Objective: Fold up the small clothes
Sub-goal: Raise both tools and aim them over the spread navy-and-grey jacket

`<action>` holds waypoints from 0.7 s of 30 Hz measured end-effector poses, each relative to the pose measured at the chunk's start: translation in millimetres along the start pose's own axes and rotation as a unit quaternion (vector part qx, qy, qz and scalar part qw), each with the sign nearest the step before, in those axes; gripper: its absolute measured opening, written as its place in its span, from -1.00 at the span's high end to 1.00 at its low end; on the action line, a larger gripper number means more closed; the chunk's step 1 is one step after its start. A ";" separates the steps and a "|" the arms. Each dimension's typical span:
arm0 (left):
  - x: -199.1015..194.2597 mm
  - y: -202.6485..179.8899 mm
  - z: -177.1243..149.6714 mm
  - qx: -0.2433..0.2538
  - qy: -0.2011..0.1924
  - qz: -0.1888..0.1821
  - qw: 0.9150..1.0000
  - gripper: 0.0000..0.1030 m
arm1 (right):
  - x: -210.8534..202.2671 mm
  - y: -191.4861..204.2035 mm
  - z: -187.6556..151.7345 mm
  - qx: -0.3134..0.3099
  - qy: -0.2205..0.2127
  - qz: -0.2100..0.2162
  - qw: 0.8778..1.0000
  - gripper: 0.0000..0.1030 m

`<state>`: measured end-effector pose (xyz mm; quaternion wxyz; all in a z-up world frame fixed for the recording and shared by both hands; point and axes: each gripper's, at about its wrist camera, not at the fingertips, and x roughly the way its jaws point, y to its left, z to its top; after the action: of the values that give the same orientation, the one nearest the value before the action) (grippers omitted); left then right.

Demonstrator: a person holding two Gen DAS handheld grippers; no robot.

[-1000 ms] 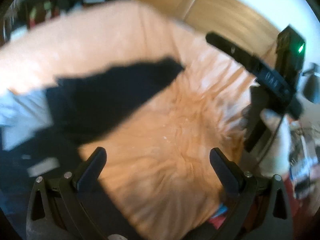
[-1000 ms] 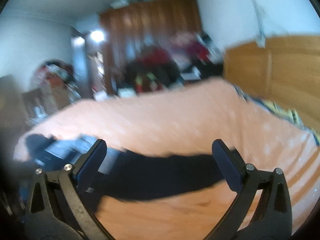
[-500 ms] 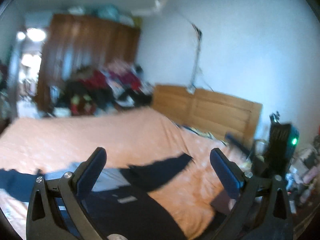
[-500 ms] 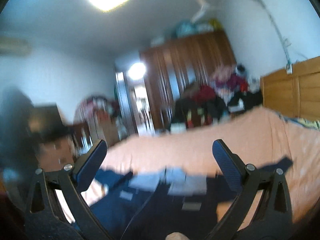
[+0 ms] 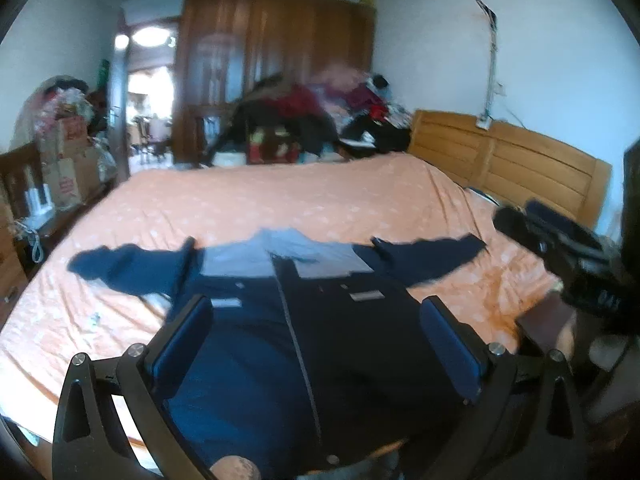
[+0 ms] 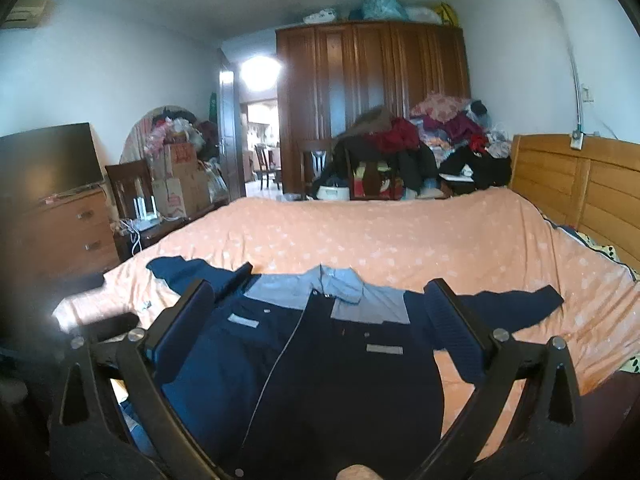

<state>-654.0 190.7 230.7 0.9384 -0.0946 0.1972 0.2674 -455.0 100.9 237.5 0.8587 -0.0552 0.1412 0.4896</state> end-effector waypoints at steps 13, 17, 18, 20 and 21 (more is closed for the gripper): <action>-5.3 14.2 4.8 -0.010 -0.055 0.031 0.998 -1.00 | -22.1 18.5 -5.5 -0.041 -0.011 -0.033 0.999 -1.00; 60.6 18.4 -8.7 0.012 0.008 0.047 0.999 -1.00 | 34.8 -8.6 -37.3 -0.062 0.055 -0.066 0.994 -1.00; 89.4 22.3 -18.2 0.020 0.034 0.053 0.998 -1.00 | 61.4 -20.1 -54.1 -0.060 0.089 -0.074 0.991 -1.00; 148.5 35.5 -40.0 0.018 0.107 0.063 0.992 -1.00 | 107.1 -39.4 -87.4 -0.058 0.149 -0.085 0.983 -1.00; 180.1 46.4 -55.0 0.003 0.147 0.066 0.987 -1.00 | 133.6 -51.5 -108.8 -0.056 0.186 -0.095 0.976 -1.00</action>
<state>-556.3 297.8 101.8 0.8796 -0.1169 0.3400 0.3114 -367.2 159.3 91.8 0.8558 -0.2062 0.2645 0.3938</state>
